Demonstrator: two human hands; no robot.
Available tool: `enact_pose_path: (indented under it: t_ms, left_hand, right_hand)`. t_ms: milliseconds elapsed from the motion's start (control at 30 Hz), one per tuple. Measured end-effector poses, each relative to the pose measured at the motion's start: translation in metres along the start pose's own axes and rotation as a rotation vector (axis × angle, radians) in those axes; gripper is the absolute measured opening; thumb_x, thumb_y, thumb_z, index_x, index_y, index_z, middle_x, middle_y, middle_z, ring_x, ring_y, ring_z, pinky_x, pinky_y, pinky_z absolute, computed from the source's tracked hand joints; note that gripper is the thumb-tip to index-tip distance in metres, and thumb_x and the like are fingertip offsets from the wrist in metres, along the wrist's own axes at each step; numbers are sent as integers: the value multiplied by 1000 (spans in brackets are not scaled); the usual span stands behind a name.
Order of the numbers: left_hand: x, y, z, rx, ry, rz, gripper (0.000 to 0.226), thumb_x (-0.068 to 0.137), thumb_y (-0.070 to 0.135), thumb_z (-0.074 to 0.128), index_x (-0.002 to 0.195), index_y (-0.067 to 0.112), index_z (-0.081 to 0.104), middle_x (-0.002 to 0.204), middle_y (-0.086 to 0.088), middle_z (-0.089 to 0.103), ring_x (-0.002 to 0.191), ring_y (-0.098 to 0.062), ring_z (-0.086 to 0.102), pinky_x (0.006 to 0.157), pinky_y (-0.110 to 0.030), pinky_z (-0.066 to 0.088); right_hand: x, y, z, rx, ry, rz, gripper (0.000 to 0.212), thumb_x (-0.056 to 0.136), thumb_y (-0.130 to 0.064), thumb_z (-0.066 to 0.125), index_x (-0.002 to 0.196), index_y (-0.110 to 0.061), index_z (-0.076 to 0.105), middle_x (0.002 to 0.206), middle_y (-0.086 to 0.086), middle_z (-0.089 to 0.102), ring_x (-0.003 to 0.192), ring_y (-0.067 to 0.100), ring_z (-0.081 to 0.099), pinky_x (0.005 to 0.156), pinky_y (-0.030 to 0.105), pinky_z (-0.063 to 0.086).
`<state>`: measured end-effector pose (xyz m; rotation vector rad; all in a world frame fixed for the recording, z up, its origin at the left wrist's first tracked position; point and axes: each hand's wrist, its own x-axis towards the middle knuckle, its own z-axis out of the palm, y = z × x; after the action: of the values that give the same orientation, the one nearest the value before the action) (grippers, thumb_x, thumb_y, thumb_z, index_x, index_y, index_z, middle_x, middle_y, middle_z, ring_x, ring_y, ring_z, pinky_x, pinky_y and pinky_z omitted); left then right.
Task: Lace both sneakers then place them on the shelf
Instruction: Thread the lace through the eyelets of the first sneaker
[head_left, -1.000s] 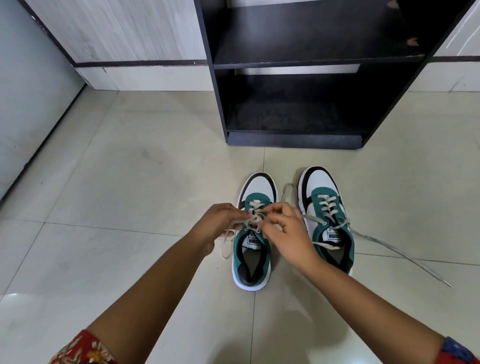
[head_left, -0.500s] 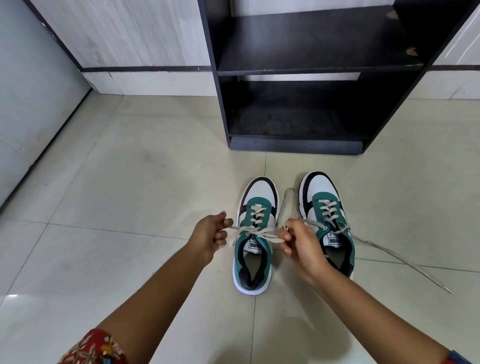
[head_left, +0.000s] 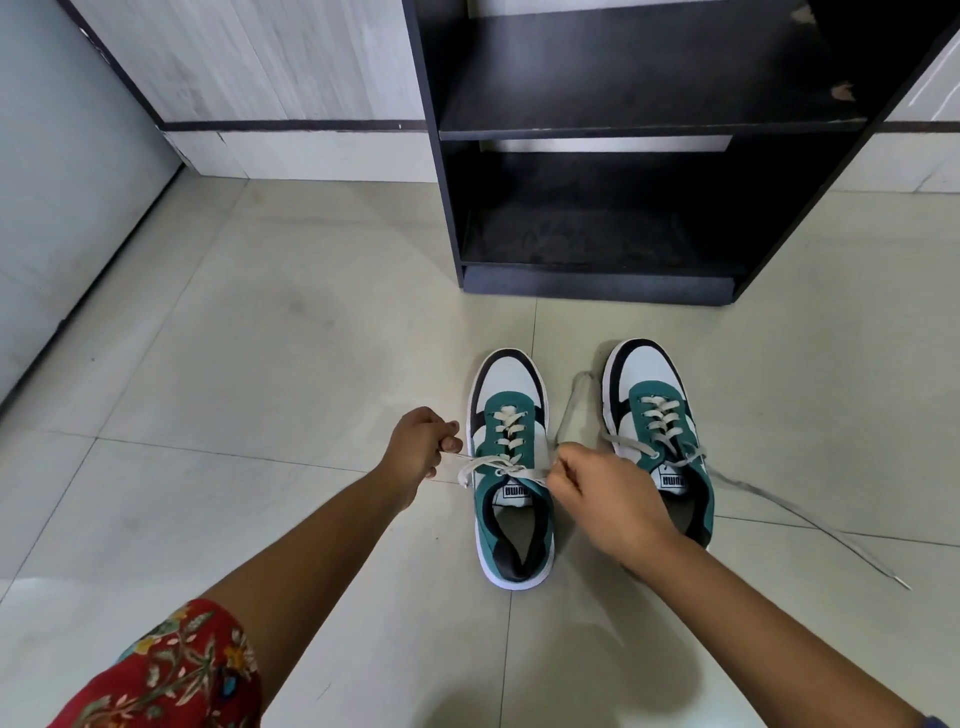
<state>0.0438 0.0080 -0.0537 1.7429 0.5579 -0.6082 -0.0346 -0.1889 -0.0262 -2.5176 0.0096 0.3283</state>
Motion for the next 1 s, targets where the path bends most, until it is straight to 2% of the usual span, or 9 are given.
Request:
enact_pose_path:
  t_ms: [167,233,333,400,433,533,667,800,1000]
  left_hand:
    - [0,-5,2,-21,22,-16,25,87,3,47,66,13,36,60,-5,50,47,-14,25,45,-22,20]
    - [-1,-6,2,-33,32,-25,25,87,4,46,67,13,36,61,-5,49,46,-14,25,45,-22,20]
    - [-11,-9,3,-108,40,-55,13,90,9,50,78,9,44,64,-5,53,47,-13,31,47,-24,28]
    - [-26,-13,8,-139,-2,-66,7,90,14,51,93,7,51,77,-4,60,60,-15,48,59,-29,41]
    - [-33,-17,12,-140,-26,-67,14,90,19,52,100,9,52,88,-2,61,73,-15,54,69,-33,46]
    - [-50,-25,21,-158,-39,-58,33,88,36,58,111,18,43,102,6,56,95,-11,55,89,-45,49]
    - [-56,-25,27,-153,-30,10,37,88,35,58,117,22,41,114,4,56,99,-10,56,68,-33,52]
    - [-52,-12,16,-105,12,37,29,92,34,51,115,17,49,111,1,59,91,-7,57,61,-28,47]
    - [-45,-5,-1,-60,54,30,21,93,28,50,105,12,54,101,-3,62,85,-9,58,61,-27,45]
  right_hand:
    - [-3,0,3,-55,-16,7,30,90,-28,41,63,-20,34,65,2,57,64,27,52,56,34,35]
    - [-2,3,9,-13,-26,24,32,90,-28,42,60,-21,32,59,0,51,58,24,47,53,34,31]
    - [-4,16,17,519,-89,177,35,89,-21,49,57,-19,34,55,-4,43,52,12,38,56,32,30]
    - [-10,23,24,867,-75,243,25,88,-14,56,66,-10,45,69,4,57,60,9,51,68,32,41]
    - [-15,24,28,905,-49,260,19,85,-12,61,74,-9,47,83,6,62,71,10,58,76,32,45]
    - [-21,17,42,769,53,283,42,74,-12,75,101,-23,44,106,-4,55,96,7,58,89,26,47]
    - [-8,-2,48,774,-123,354,72,70,-9,71,129,-28,34,114,-5,52,104,16,56,96,38,47]
    - [9,-14,54,735,-151,355,81,66,-21,64,139,-30,29,132,2,52,116,22,54,99,45,47]
    - [23,-25,69,728,-178,320,95,54,-42,62,138,-36,18,135,1,48,115,21,55,91,49,52]
